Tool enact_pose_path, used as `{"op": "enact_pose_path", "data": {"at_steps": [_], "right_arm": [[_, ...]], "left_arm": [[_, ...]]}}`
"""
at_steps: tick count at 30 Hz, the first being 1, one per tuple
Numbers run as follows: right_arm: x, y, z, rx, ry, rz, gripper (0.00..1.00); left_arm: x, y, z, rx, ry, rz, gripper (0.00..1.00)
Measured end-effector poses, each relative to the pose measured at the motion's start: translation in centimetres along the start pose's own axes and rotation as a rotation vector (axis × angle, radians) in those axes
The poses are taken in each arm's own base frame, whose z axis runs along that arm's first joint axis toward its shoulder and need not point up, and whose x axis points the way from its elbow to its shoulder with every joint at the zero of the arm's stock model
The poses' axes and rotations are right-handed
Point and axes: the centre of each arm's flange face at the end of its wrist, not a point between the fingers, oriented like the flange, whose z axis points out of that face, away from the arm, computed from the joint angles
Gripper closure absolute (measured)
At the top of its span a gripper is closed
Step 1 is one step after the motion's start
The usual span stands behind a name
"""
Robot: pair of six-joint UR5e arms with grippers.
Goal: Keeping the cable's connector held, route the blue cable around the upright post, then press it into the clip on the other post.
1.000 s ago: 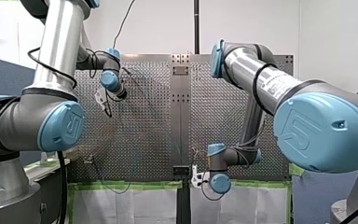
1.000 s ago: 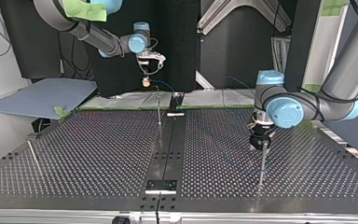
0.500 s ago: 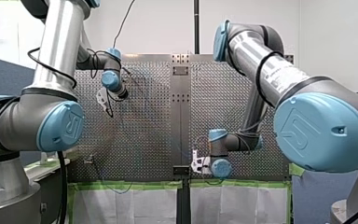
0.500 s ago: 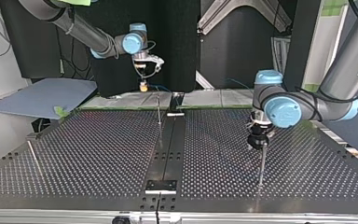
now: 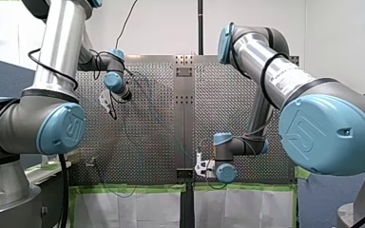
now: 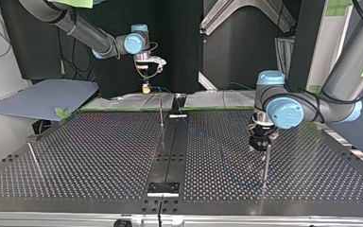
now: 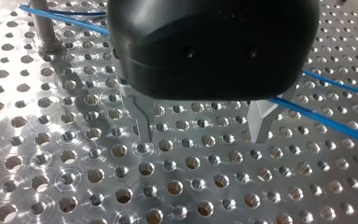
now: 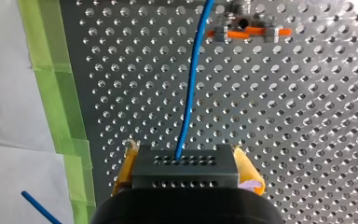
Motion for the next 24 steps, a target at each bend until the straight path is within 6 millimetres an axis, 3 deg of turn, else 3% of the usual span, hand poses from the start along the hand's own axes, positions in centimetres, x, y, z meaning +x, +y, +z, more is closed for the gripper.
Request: {"op": "enact_pose_path", "data": {"at_steps": [11, 19, 24], "right_arm": [[-0.4, 0.2, 0.0, -0.004, -0.002, 0.0, 1.0], [-0.5, 0.3, 0.1, -0.005, -0.003, -0.002, 1.0], [-0.5, 0.4, 0.1, -0.006, -0.004, -0.002, 1.0]], "left_arm": [[0.4, 0.3, -0.4, -0.021, 0.035, -0.087, 0.0], [1.3, 1.7, -1.0, -0.057, 0.06, -0.151, 0.0], [0.8, 2.4, -0.8, -0.075, 0.038, -0.194, 0.0]]}}
